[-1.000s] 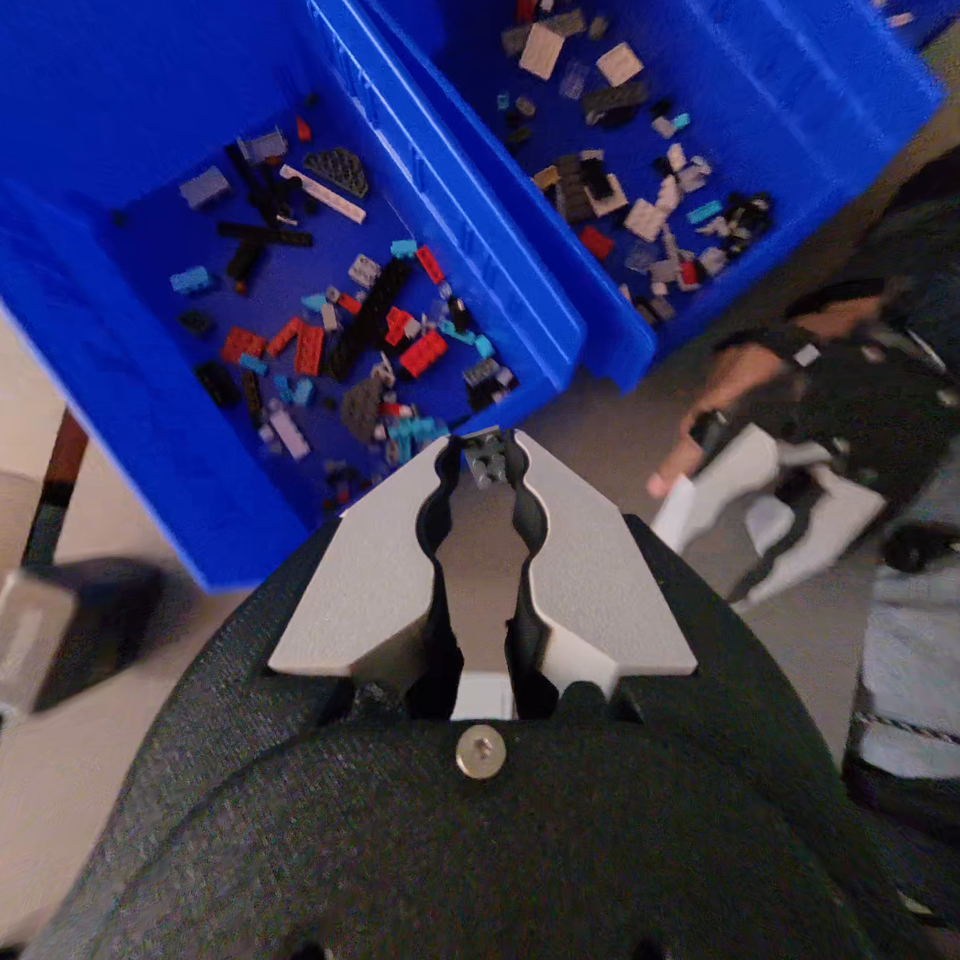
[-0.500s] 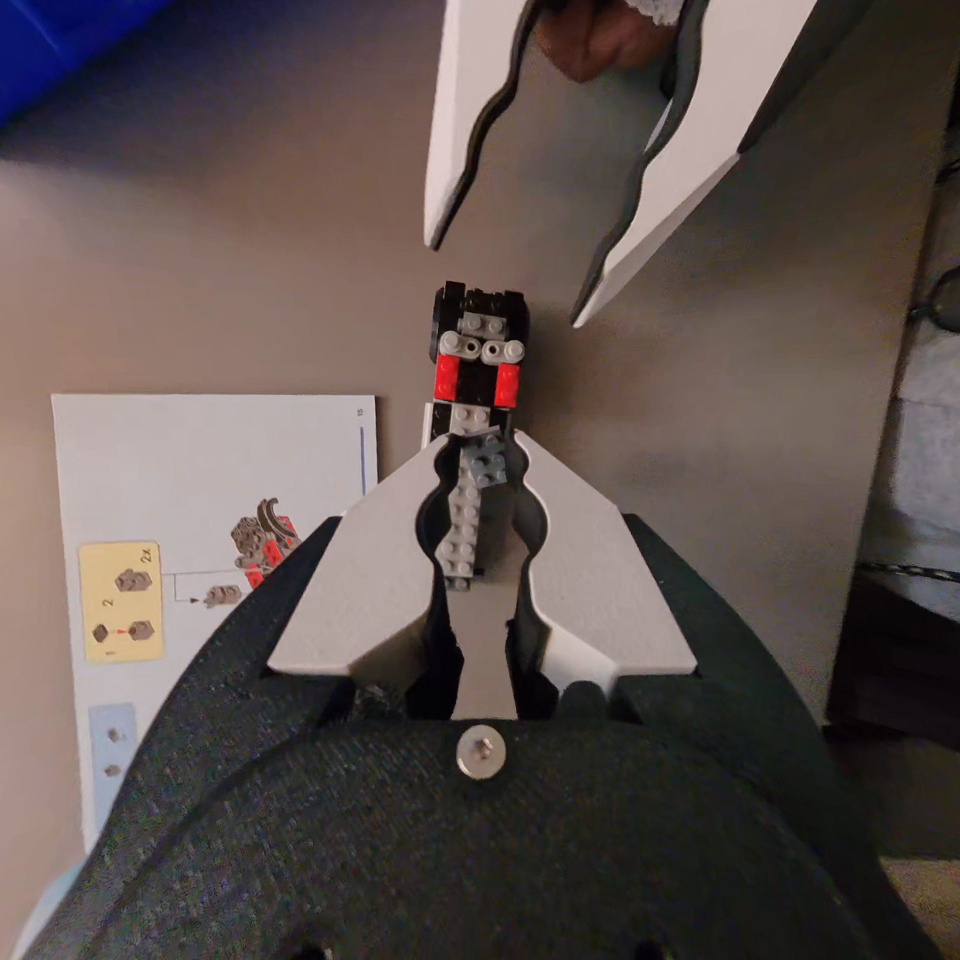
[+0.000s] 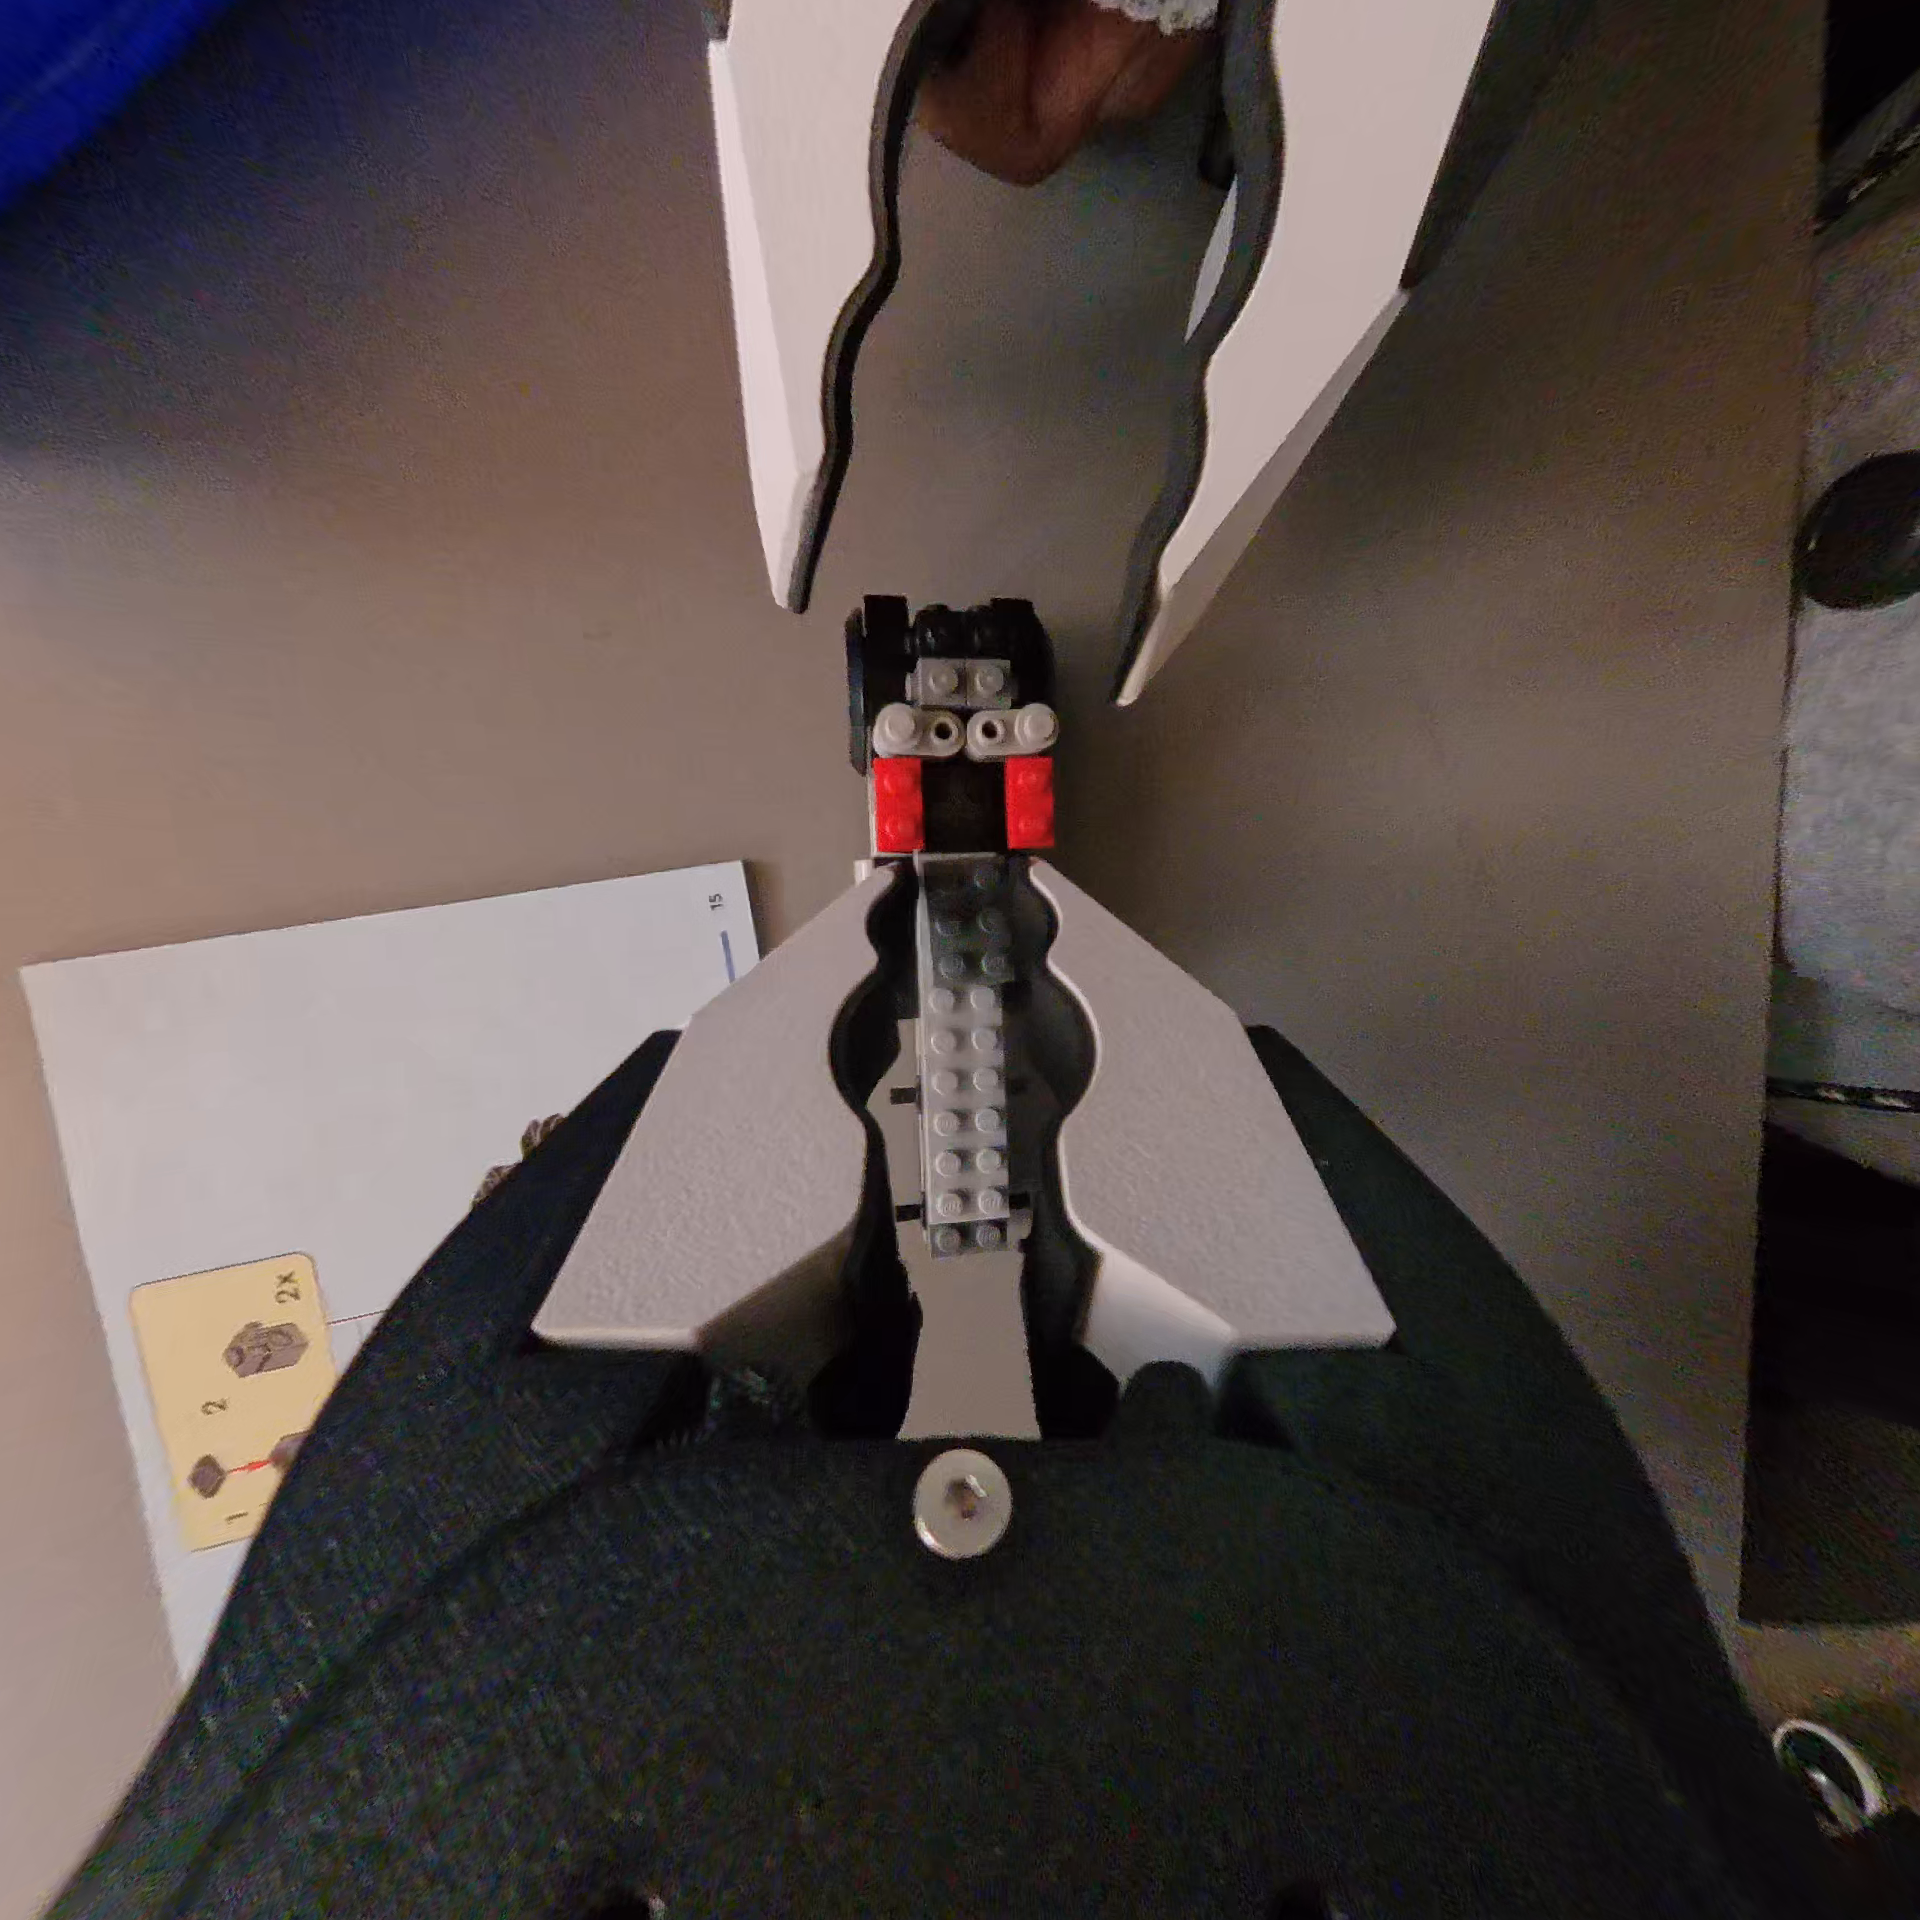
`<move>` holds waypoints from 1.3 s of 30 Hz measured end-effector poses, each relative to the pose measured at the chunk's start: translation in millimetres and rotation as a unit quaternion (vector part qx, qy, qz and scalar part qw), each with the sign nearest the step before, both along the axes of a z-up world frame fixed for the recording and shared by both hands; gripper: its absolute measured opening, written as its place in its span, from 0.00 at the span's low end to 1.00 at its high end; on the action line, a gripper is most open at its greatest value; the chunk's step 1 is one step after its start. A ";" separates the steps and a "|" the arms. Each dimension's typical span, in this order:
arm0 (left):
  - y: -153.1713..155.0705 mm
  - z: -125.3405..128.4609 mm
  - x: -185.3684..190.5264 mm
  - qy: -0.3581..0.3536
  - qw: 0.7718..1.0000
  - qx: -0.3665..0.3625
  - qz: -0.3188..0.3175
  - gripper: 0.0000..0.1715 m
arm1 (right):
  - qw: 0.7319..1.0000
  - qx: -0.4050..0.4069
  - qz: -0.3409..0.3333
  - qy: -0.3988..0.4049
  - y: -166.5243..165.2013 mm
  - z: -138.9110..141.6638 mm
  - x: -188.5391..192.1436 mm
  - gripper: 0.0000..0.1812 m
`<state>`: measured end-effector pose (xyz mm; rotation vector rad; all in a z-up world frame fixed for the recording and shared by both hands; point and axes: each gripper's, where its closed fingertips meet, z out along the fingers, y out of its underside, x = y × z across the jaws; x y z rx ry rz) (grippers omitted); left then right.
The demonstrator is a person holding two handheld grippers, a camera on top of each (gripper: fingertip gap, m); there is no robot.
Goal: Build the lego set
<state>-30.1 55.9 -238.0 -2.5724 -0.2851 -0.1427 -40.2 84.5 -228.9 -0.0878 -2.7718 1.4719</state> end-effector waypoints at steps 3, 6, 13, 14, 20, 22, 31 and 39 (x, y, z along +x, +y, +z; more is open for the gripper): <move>-1.6 -0.2 -0.8 -0.004 1.000 0.014 0.014 0.12 | 1.000 0.004 0.008 0.001 -0.9 -1.1 1.0 0.32; -6.6 7.4 0.1 -0.001 0.999 0.038 0.039 0.15 | 1.000 0.008 0.015 0.006 -2.6 -2.4 0.5 0.32; -27.7 33.3 16.8 0.001 0.974 0.162 0.161 0.18 | 0.998 0.037 0.043 0.028 -5.5 -10.8 2.4 0.33; -31.5 34.3 19.9 -0.001 0.968 0.175 0.181 0.18 | 0.997 0.043 0.046 0.032 -6.2 -12.3 1.1 0.33; -45.8 35.8 41.6 -0.037 0.931 0.237 0.275 0.18 | 0.994 0.061 0.074 0.049 -10.5 -17.7 -0.5 0.36; -48.1 33.1 46.3 -0.051 0.920 0.246 0.301 0.18 | 0.993 0.066 0.081 0.052 -13.0 -19.1 -0.1 0.36; -68.8 12.3 35.7 -0.156 0.814 0.288 0.479 0.19 | 0.990 0.080 0.104 0.054 -16.1 -23.8 3.2 0.26; -72.0 10.3 23.9 -0.206 0.746 0.349 0.528 0.25 | 0.994 0.035 0.095 0.042 -16.4 -10.7 0.9 0.26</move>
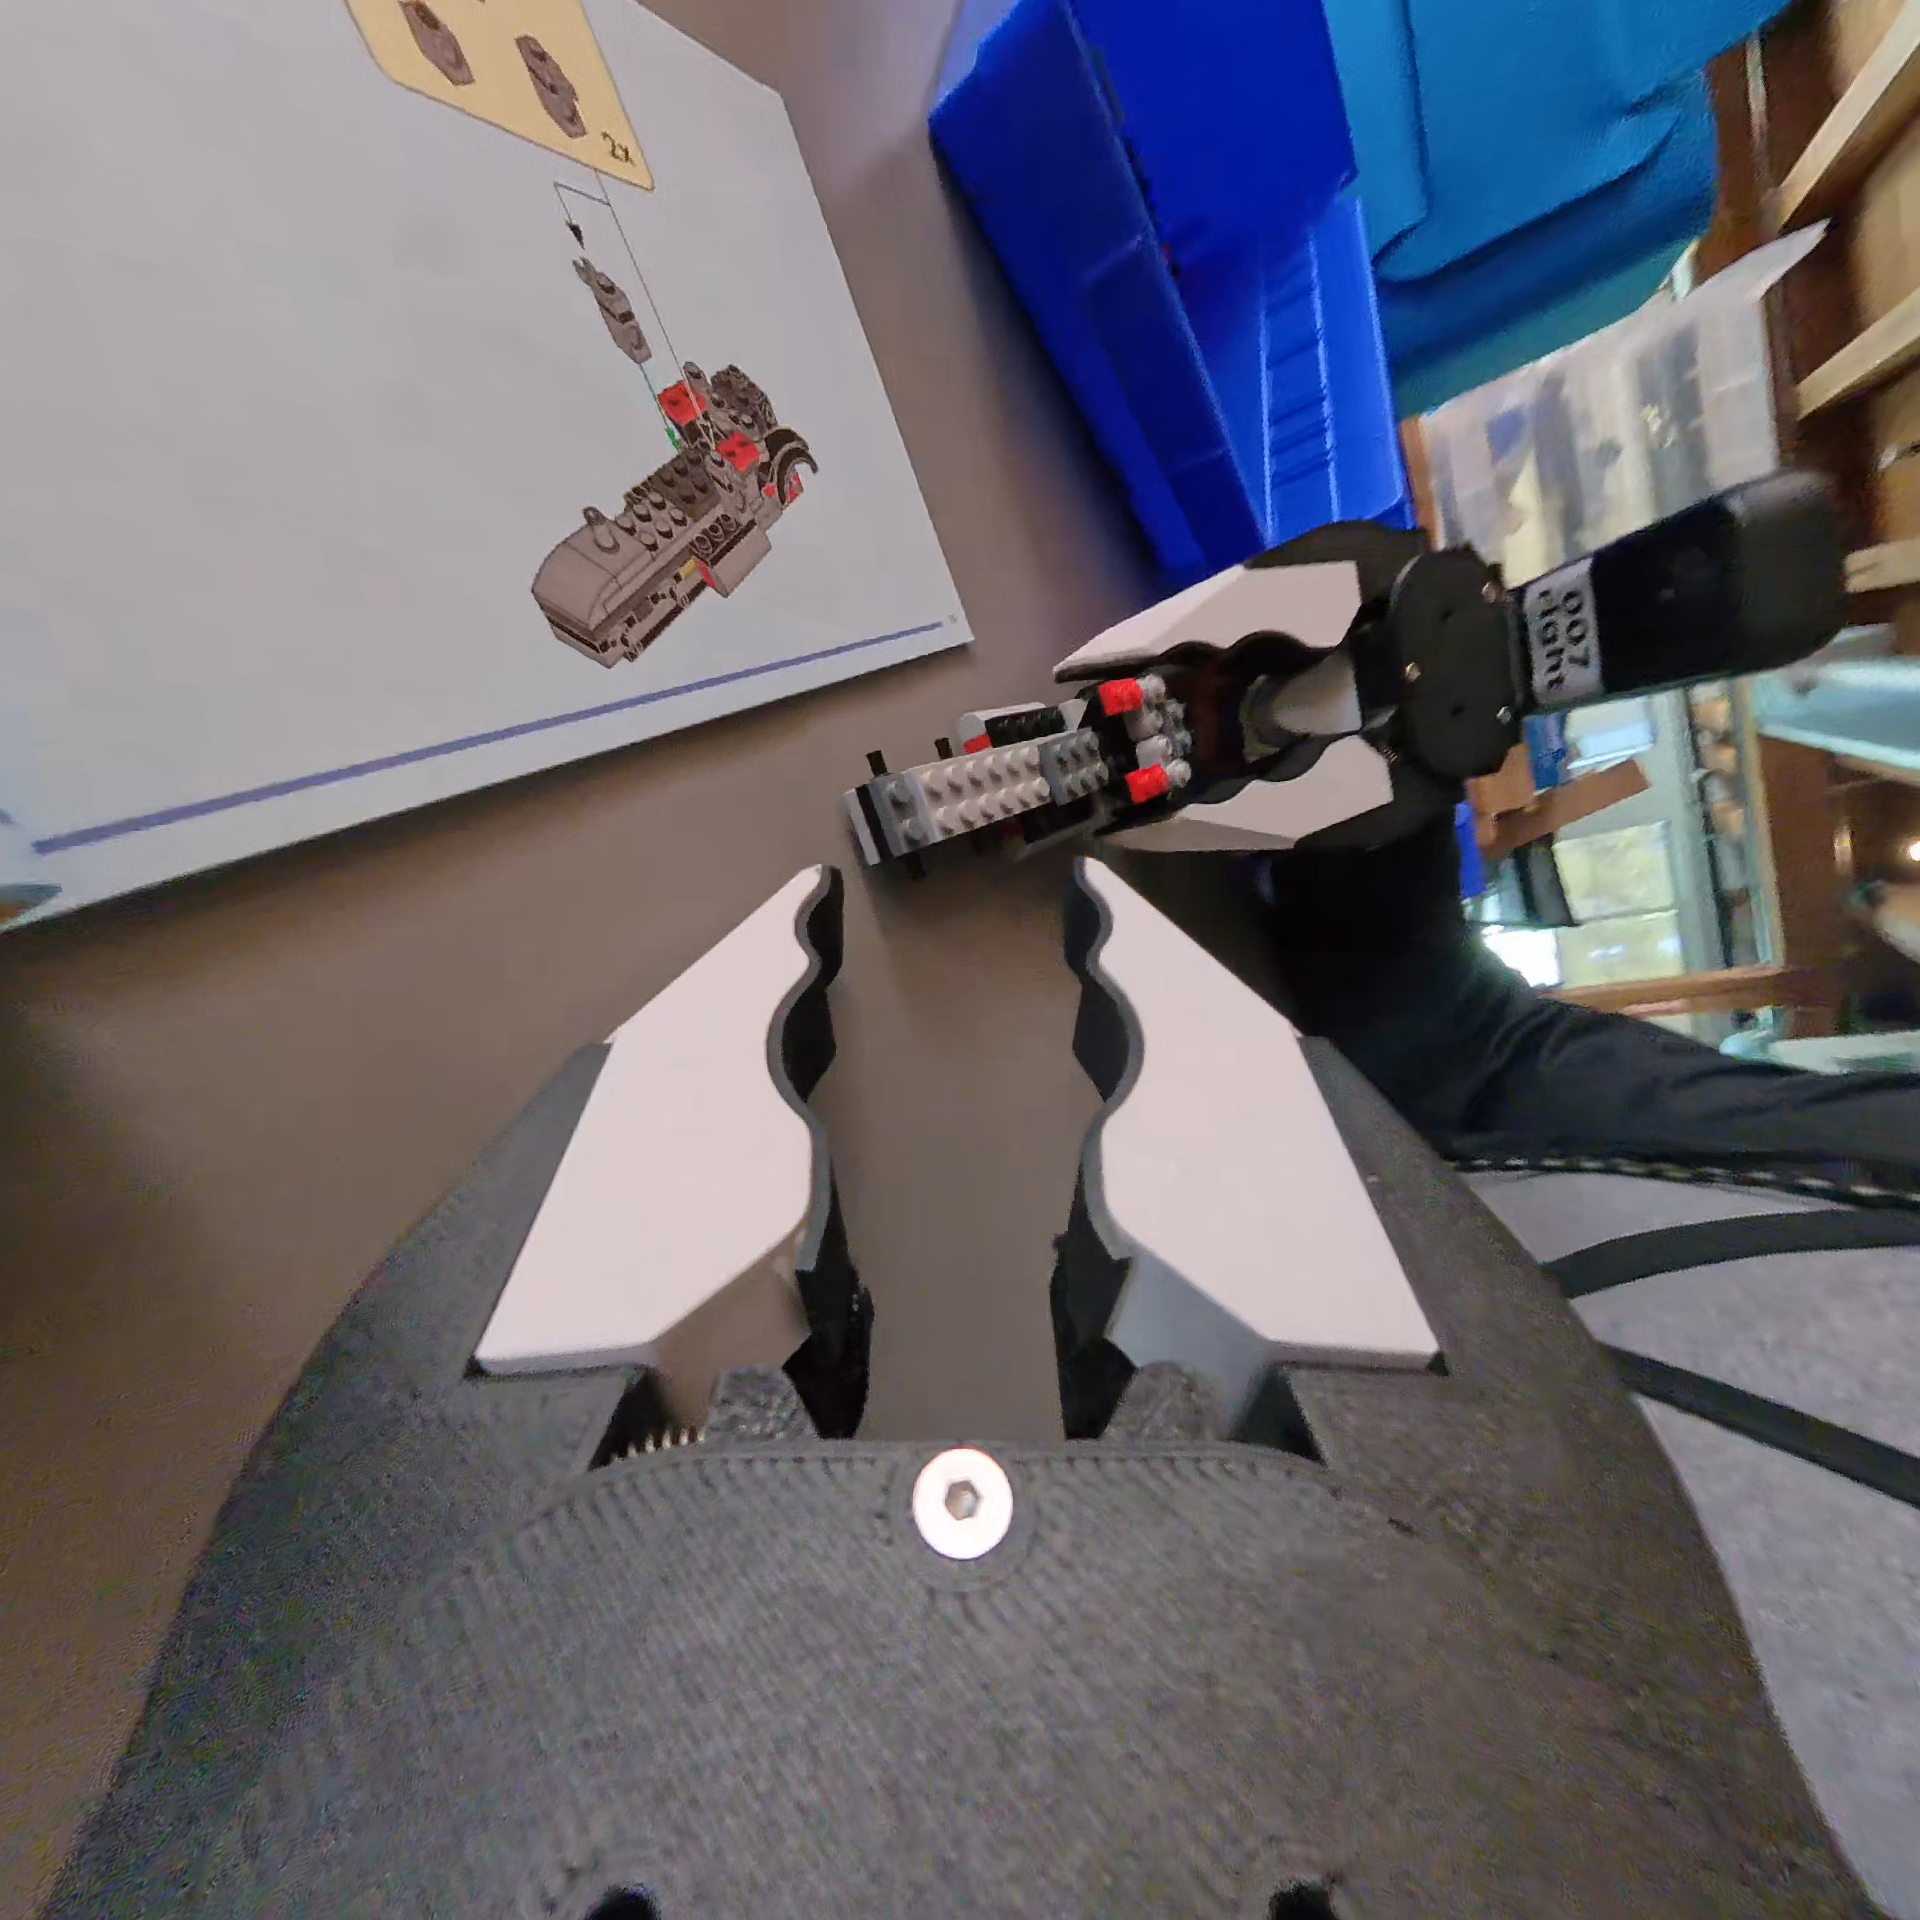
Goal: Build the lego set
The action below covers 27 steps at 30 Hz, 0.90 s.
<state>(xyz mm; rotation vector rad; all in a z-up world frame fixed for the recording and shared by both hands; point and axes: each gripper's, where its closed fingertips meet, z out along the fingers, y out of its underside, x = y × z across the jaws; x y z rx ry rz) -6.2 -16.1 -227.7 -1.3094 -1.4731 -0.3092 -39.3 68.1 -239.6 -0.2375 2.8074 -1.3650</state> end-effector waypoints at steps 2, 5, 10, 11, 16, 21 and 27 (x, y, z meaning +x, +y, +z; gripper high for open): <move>4.0 0.7 -2.4 -0.008 0.999 0.031 0.012 0.26 | 1.000 -0.007 0.000 0.001 0.2 1.8 0.1 0.26; 9.4 1.9 -6.5 -0.015 0.998 0.057 0.025 0.26 | 1.000 -0.010 0.002 0.005 0.4 2.4 0.7 0.26; 15.1 0.4 -10.0 -0.014 0.999 0.024 0.020 0.27 | 1.000 0.000 0.006 0.015 1.6 -0.8 1.6 0.26; 15.5 0.2 -10.3 -0.013 1.000 0.018 0.018 0.27 | 1.000 0.004 0.006 0.017 1.9 -2.0 1.4 0.26; 16.5 -0.8 -9.0 -0.005 1.000 -0.003 0.007 0.28 | 0.999 0.015 0.017 0.029 4.6 -5.4 3.1 0.27; 12.1 1.1 -4.4 0.009 1.000 -0.020 0.006 0.28 | 0.999 0.019 0.020 0.046 4.8 -4.2 3.1 0.40; 9.1 1.5 1.6 0.018 1.000 -0.018 0.005 0.29 | 0.995 0.041 0.041 0.082 -4.2 -3.7 9.5 0.40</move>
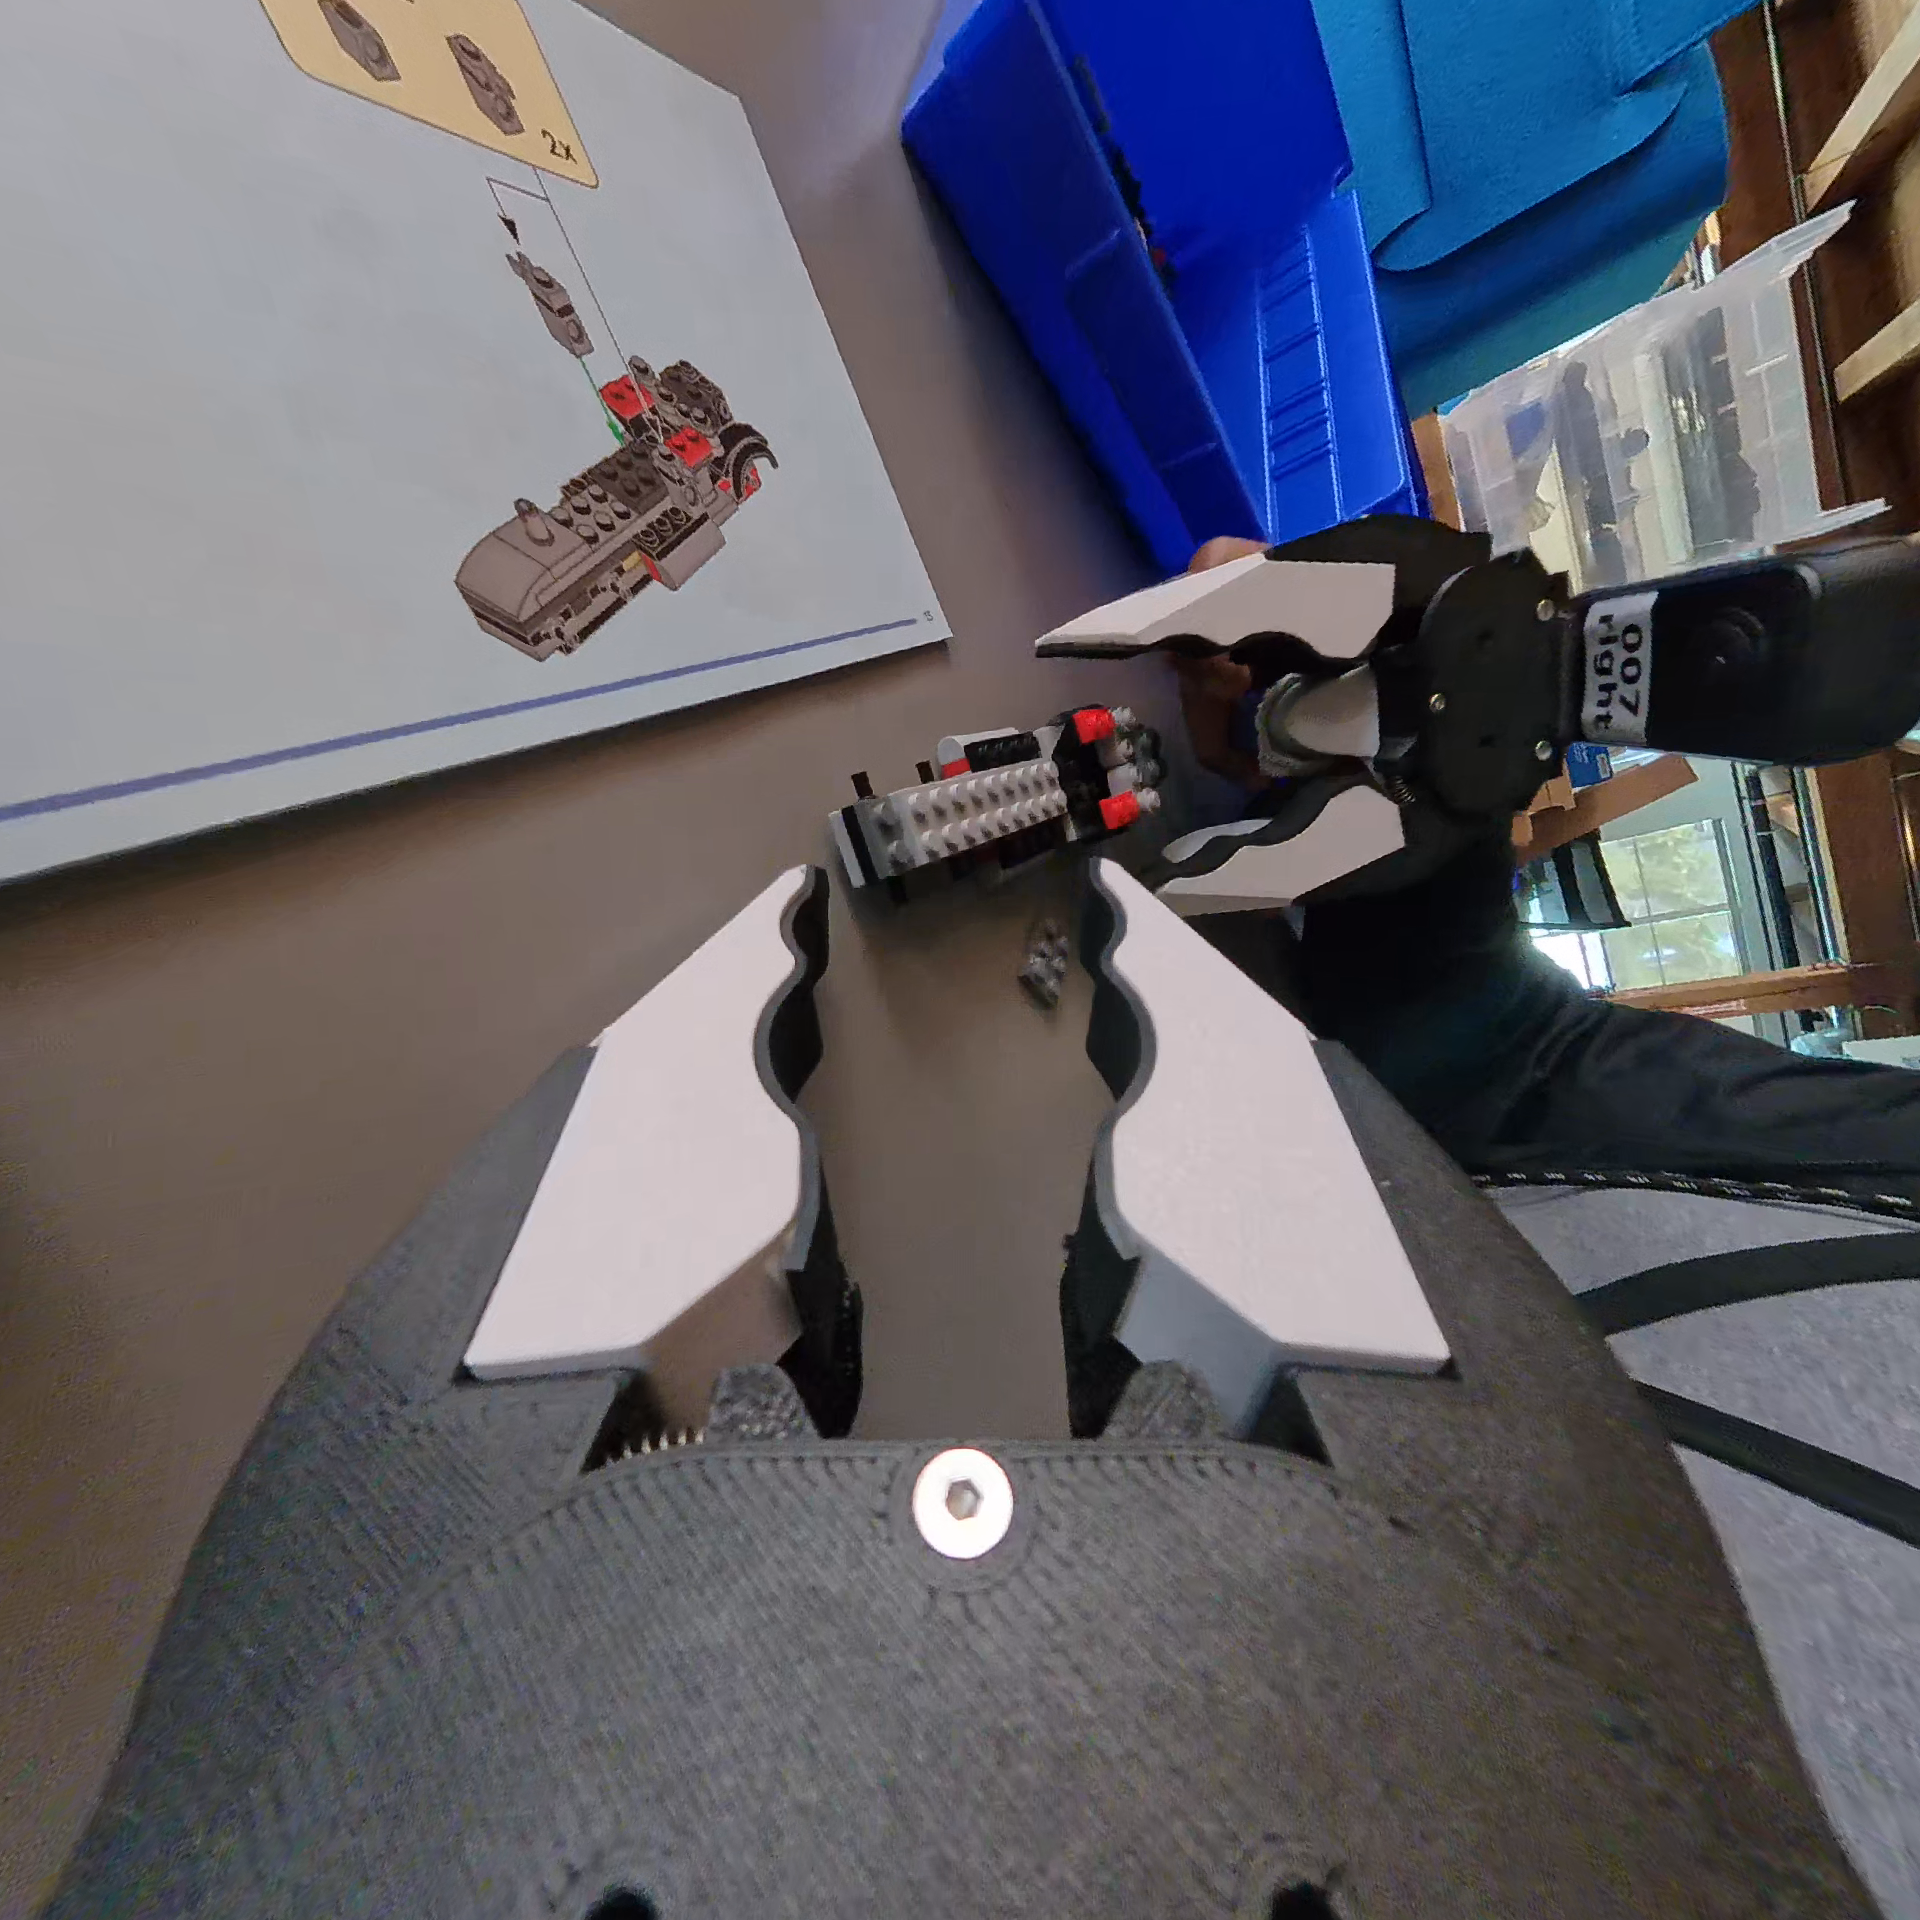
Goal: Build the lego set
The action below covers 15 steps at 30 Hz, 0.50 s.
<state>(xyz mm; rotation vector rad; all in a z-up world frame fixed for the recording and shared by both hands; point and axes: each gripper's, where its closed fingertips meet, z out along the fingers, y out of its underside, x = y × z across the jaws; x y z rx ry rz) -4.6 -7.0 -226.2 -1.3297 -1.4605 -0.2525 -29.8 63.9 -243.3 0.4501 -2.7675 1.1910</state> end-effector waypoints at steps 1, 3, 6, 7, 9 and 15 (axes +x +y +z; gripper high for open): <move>0.3 0.5 1.4 0.003 1.000 -0.001 -0.002 0.29 | 1.000 0.001 0.000 0.006 0.4 1.7 0.4 0.41; 1.9 4.4 5.2 0.017 1.000 -0.002 -0.009 0.28 | 1.000 -0.022 -0.003 0.013 1.9 13.0 2.5 0.38; 15.9 11.9 14.5 0.058 0.997 -0.023 -0.052 0.28 | 0.998 -0.062 -0.006 -0.003 9.3 29.3 9.8 0.34; 25.4 13.2 18.7 0.075 0.993 -0.035 -0.080 0.27 | 0.998 -0.069 -0.007 -0.012 12.0 30.8 11.5 0.34; 46.5 11.7 27.1 0.105 0.982 -0.073 -0.142 0.25 | 0.997 -0.070 -0.016 -0.028 14.9 27.8 9.3 0.34; 71.3 -20.3 27.0 0.131 0.928 -0.251 -0.244 0.18 | 0.996 -0.061 -0.042 -0.040 8.9 17.2 -3.4 0.40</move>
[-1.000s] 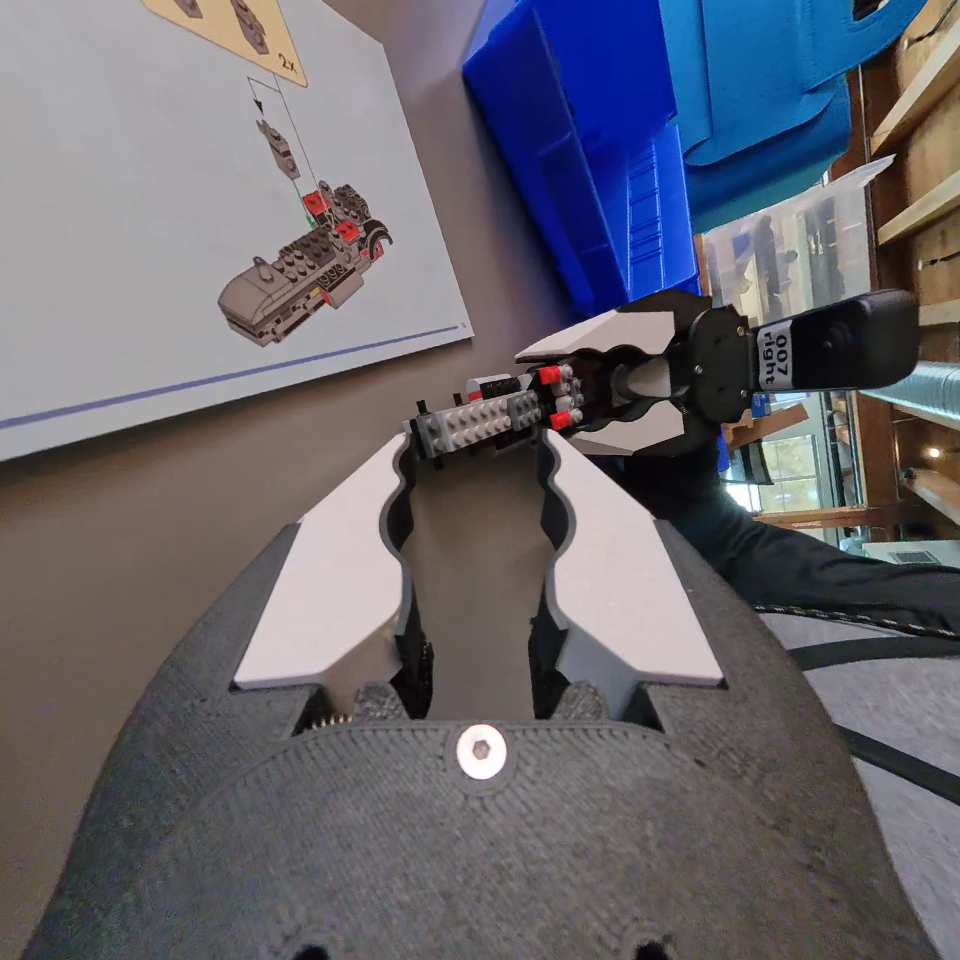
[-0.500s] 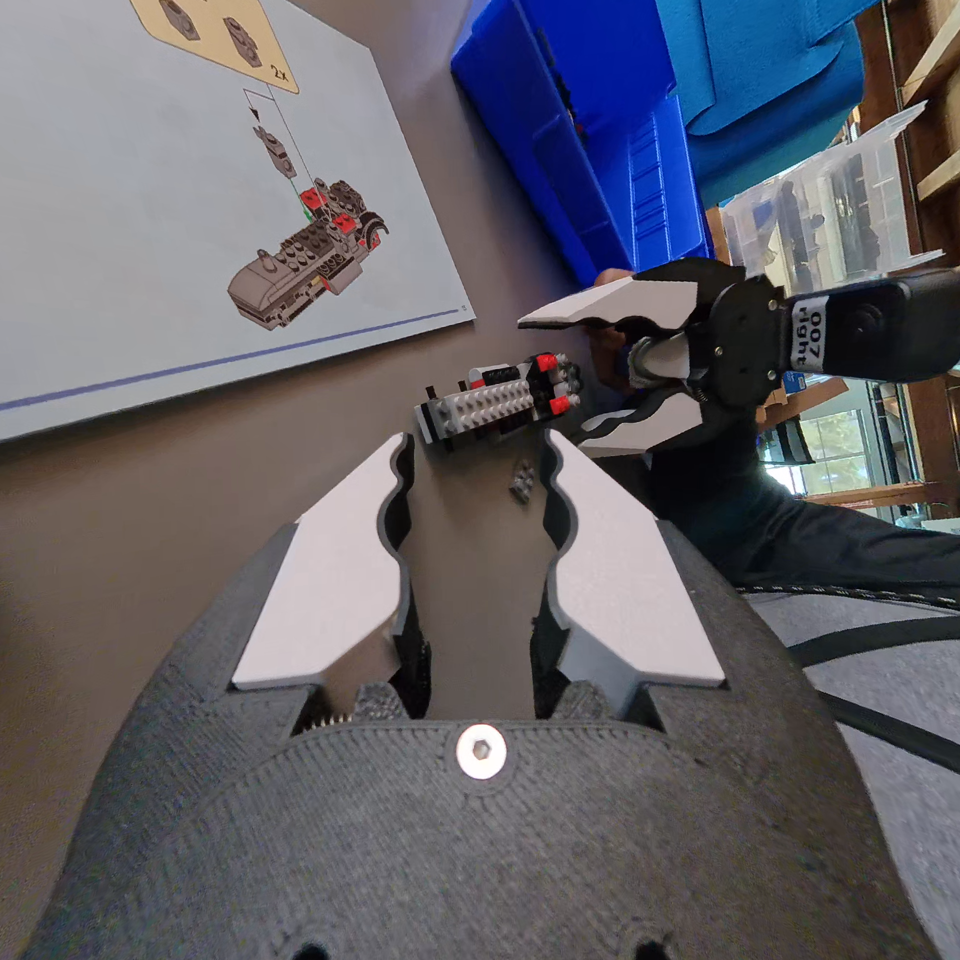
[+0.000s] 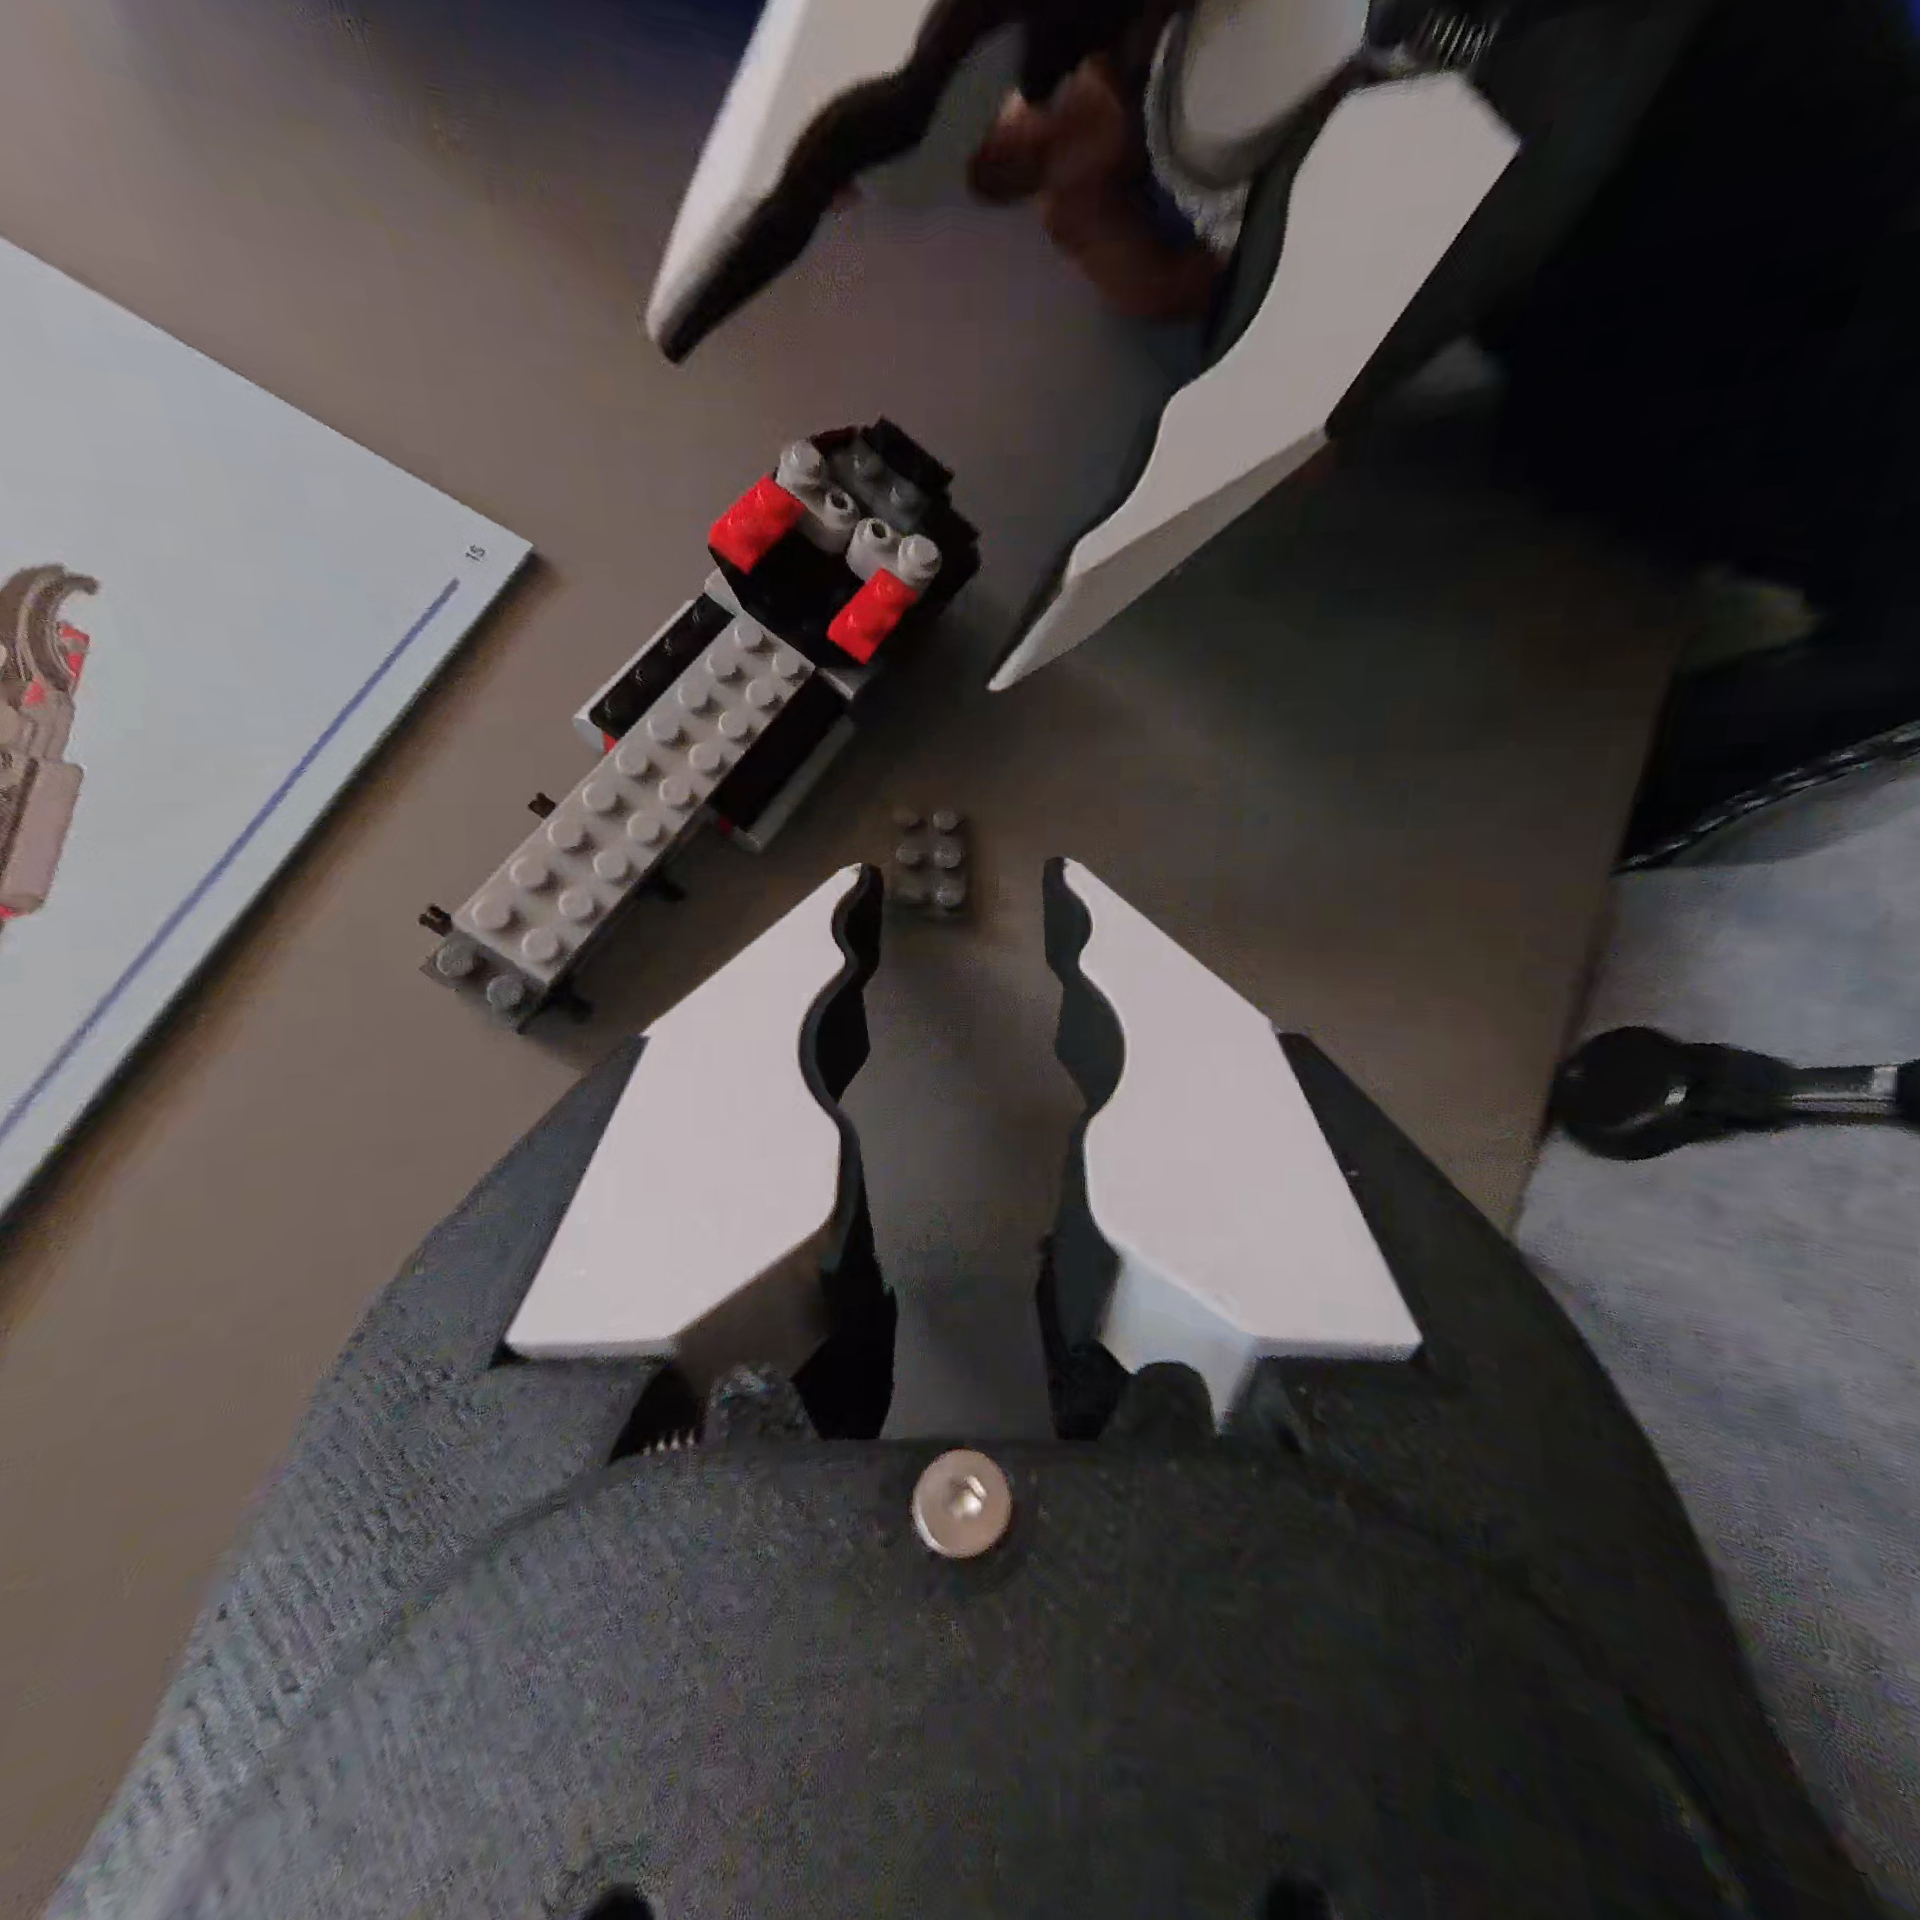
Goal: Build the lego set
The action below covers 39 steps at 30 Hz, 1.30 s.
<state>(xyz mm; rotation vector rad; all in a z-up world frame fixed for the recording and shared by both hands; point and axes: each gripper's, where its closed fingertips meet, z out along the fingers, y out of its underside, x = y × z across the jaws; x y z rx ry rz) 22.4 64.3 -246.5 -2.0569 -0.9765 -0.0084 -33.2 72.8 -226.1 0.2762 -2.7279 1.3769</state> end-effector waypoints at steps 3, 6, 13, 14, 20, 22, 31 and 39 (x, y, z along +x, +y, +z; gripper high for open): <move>-0.1 -6.5 -4.1 0.022 0.999 -0.045 -0.011 0.12 | 1.000 0.012 0.004 0.000 -2.5 -3.7 -0.6 0.41; -2.5 -8.2 -5.9 0.038 0.997 -0.064 -0.017 0.03 | 0.999 0.037 0.014 0.001 -3.7 -12.1 -0.9 0.40; -9.5 -5.9 -6.0 0.033 0.998 -0.050 -0.029 0.00 | 0.997 0.069 0.037 -0.002 -4.6 -25.6 0.8 0.26; -10.1 -3.5 -6.1 0.032 0.998 -0.044 -0.032 0.00 | 0.997 0.067 0.038 -0.003 -4.5 -25.6 1.4 0.26; -13.6 0.4 -4.2 0.019 0.999 -0.037 -0.024 0.15 | 0.997 0.062 0.034 -0.012 -1.6 -25.4 0.6 0.26; -9.5 -1.6 -1.8 0.016 0.999 -0.036 -0.009 0.23 | 0.998 0.059 0.031 -0.015 -1.0 -25.2 -0.3 0.26; -1.9 -9.0 -3.3 0.110 0.984 -0.136 -0.006 0.10 | 0.998 0.057 0.029 -0.028 -0.7 -24.7 -1.2 0.26; -2.0 12.9 -7.2 0.117 0.989 -0.075 -0.056 0.09 | 0.997 0.056 0.046 -0.033 0.7 -24.3 3.3 0.26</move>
